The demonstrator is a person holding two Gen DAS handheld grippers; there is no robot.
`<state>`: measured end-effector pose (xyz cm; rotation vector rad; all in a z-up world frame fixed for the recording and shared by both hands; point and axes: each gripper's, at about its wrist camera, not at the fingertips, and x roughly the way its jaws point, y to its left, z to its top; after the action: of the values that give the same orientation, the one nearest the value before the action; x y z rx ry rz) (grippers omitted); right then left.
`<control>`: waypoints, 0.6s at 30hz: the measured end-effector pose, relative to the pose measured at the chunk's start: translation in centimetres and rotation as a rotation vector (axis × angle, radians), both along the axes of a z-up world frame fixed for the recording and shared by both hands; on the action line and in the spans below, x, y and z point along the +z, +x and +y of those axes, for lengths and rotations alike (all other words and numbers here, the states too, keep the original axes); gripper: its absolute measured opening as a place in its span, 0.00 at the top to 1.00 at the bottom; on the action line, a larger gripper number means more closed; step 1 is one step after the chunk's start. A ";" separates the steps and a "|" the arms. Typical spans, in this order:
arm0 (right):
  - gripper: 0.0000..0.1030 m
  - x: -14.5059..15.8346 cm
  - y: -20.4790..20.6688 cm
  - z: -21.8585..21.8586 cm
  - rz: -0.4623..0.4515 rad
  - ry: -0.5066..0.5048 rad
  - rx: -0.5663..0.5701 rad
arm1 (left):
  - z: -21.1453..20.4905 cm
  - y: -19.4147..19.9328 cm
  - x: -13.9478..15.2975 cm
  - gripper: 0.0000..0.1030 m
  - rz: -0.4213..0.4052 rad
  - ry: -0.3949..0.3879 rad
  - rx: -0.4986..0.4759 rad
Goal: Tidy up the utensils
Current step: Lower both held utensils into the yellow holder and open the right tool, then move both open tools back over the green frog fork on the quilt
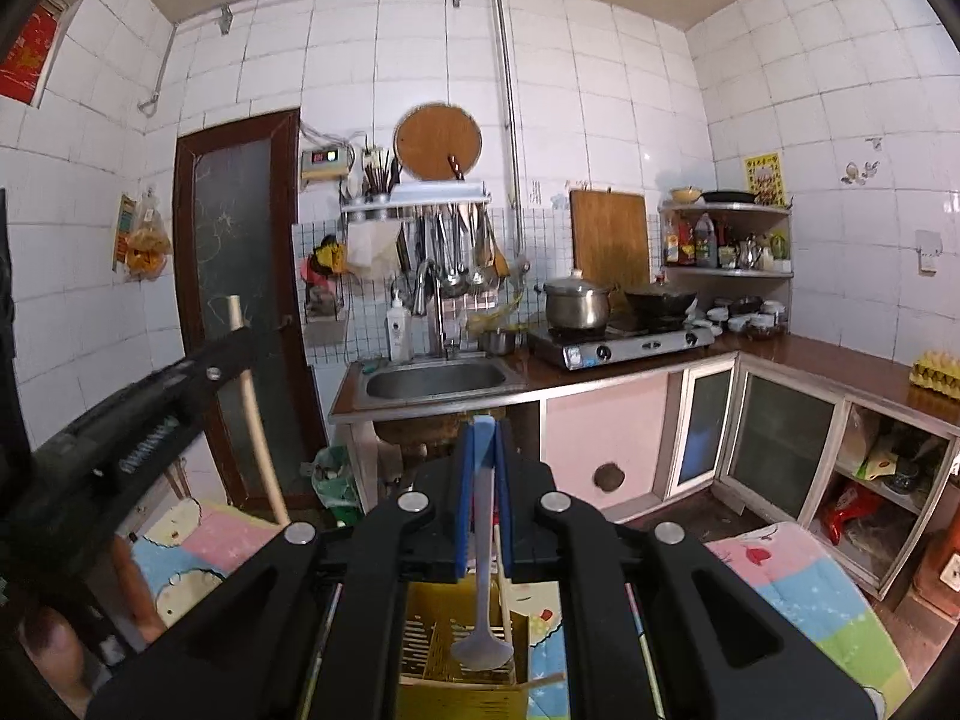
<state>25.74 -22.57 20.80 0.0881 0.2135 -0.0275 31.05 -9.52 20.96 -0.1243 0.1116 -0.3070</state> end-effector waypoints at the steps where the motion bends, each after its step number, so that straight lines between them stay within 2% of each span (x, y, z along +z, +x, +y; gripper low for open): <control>1: 0.93 -0.6 0.6 0.1 0.009 -0.002 0.001 | -0.2 0.8 -0.9 0.96 0.008 0.005 0.006; 8: 0.93 -5.2 3.6 -0.4 0.088 0.007 0.000 | 0.0 4.0 -6.5 0.96 0.103 0.035 0.017; 13: 0.92 -7.1 4.4 -0.4 0.143 0.000 -0.018 | 0.8 4.3 -8.3 0.95 0.168 0.050 0.025; 15: 0.92 -7.2 4.1 -0.6 0.160 -0.013 -0.032 | 1.1 4.2 -8.1 0.75 0.200 0.063 0.022; 16: 0.86 -7.1 3.8 -0.7 0.169 -0.022 -0.043 | 1.5 3.8 -7.8 0.52 0.213 0.070 0.030; 17: 0.77 -7.0 3.4 -0.9 0.175 -0.025 -0.049 | 2.0 3.2 -7.3 0.36 0.209 0.064 0.039; 18: 0.51 -6.7 2.8 -1.2 0.180 -0.027 -0.060 | 2.5 2.7 -6.9 0.32 0.203 0.060 0.043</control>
<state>28.50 -23.73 14.12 0.0653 0.3901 -0.0981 33.75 -7.06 14.01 -0.0980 0.3184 -0.2478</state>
